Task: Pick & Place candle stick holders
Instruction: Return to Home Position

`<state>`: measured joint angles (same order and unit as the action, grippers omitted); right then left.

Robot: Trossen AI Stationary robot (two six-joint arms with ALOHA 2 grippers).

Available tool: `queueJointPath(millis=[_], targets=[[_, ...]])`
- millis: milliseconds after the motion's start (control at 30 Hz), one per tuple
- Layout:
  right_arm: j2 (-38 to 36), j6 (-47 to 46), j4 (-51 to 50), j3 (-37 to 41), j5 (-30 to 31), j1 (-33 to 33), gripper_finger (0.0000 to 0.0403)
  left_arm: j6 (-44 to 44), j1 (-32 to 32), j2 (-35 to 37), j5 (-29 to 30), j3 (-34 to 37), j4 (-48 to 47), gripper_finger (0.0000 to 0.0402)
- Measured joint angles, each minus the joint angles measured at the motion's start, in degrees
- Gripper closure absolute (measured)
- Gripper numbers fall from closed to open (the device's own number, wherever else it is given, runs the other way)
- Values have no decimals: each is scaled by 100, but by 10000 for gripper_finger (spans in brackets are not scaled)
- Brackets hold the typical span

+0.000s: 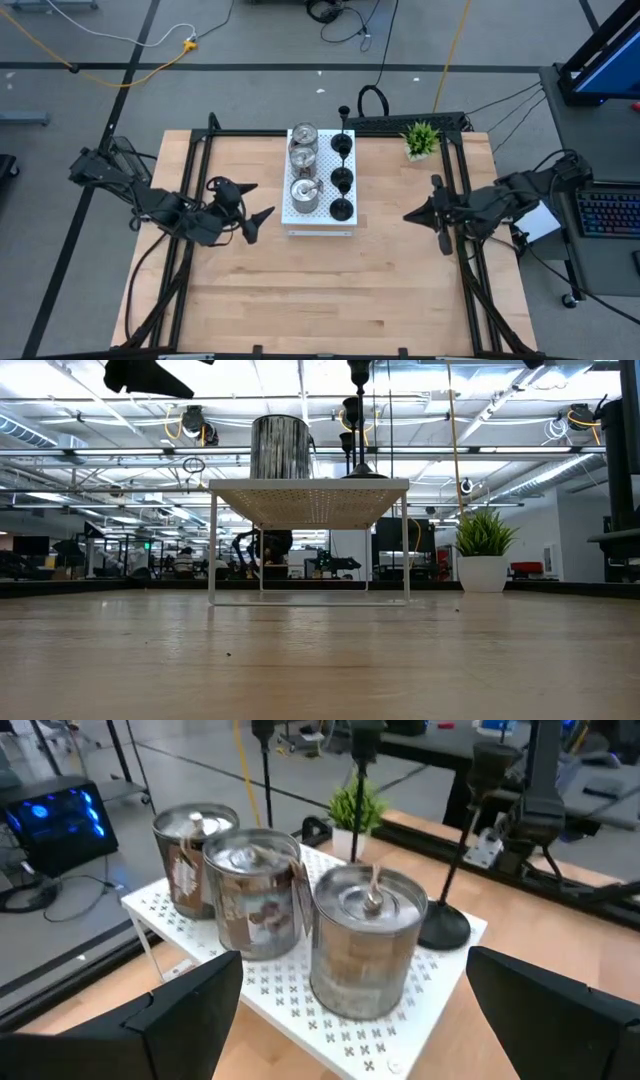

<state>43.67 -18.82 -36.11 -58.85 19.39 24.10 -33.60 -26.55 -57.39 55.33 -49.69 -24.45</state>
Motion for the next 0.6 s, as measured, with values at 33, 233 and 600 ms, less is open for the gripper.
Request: queueJointPath(millis=[33, 233, 600], targets=[[-30, 5, -62, 0, -4, 0, 403, -16, 6, 11, -57, 0, -42, 9], [-203, -302, -318, 0, -6, 0, 403, -254, 211, 202, -650, 0, -438, 71], [-539, 69, -321, 0, -15, 0, 403, 700, 446, 467, -1681, 59, -678, 371]])
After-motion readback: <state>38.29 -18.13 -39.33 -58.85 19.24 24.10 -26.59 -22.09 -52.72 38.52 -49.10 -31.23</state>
